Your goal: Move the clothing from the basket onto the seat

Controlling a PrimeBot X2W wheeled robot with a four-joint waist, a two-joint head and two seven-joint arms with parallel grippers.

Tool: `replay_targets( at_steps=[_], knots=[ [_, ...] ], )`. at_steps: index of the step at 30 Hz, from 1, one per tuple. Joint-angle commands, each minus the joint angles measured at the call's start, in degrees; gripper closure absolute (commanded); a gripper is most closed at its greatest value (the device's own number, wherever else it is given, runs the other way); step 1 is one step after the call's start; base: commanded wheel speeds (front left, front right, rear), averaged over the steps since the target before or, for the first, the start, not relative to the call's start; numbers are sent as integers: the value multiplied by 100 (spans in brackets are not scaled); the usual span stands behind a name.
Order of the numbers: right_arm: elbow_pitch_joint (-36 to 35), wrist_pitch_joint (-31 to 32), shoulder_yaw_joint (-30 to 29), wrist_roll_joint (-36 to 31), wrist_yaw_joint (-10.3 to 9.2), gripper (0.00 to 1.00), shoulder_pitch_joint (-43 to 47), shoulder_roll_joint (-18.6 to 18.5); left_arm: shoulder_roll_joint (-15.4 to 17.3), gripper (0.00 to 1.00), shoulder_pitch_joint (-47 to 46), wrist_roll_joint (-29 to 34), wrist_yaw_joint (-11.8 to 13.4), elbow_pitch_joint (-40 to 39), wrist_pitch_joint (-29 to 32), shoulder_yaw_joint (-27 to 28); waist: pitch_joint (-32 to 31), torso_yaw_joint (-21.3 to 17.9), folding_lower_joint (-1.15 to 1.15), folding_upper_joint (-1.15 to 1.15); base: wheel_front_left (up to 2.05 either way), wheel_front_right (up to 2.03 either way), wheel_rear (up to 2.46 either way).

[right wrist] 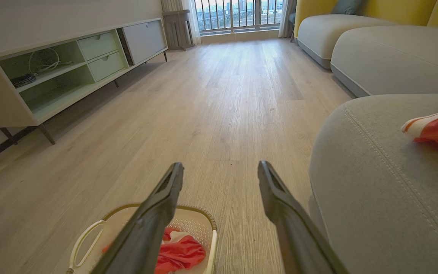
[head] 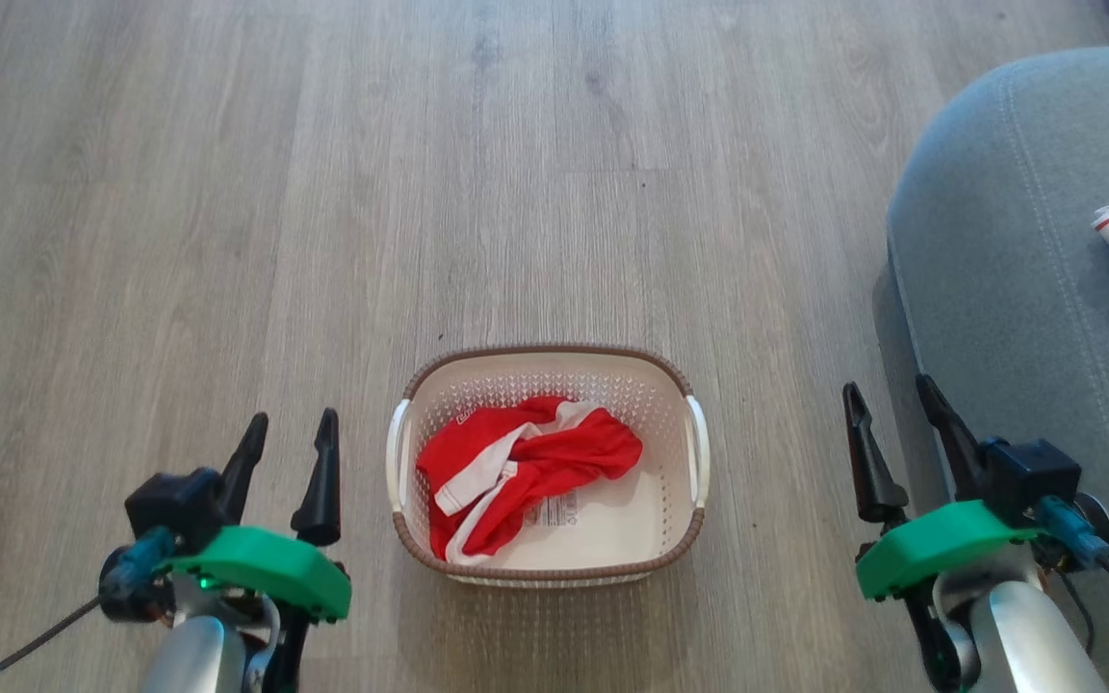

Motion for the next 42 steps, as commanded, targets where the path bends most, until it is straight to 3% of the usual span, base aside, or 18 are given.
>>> replay_targets(
  at_steps=[1, 9, 18, 30, 42],
  knots=[
    [-204, -38, 110, -62, -1, 0, -219, 31, 27, 0, -292, 20, -13, -214, -72, 192, 32, -7, -1, 0, 0, 0, 0],
    [-355, -38, 14, -64, -1, 0, -421, 33, 27, 0, -560, 15, 1, -323, -72, 71, 538, -56, -1, 0, 0, 0, 0],
    [-893, -38, -207, -161, -1, 0, -1146, 17, 27, 0, -1751, 475, -39, 74, -72, -580, 1977, -184, -1, 0, 0, 0, 0],
    [-1839, -38, -151, -152, -1, 0, -2264, 24, 66, 0, -4191, 1443, -10, 2169, 570, -1531, 3970, -654, -1, 0, 0, 0, 0],
    [-2221, -38, -77, -70, -1, 0, -2419, 33, 34, 0, -5419, 1578, 297, 4056, 859, -1898, 4875, -982, -1, 0, 0, 0, 0]
  ],
)
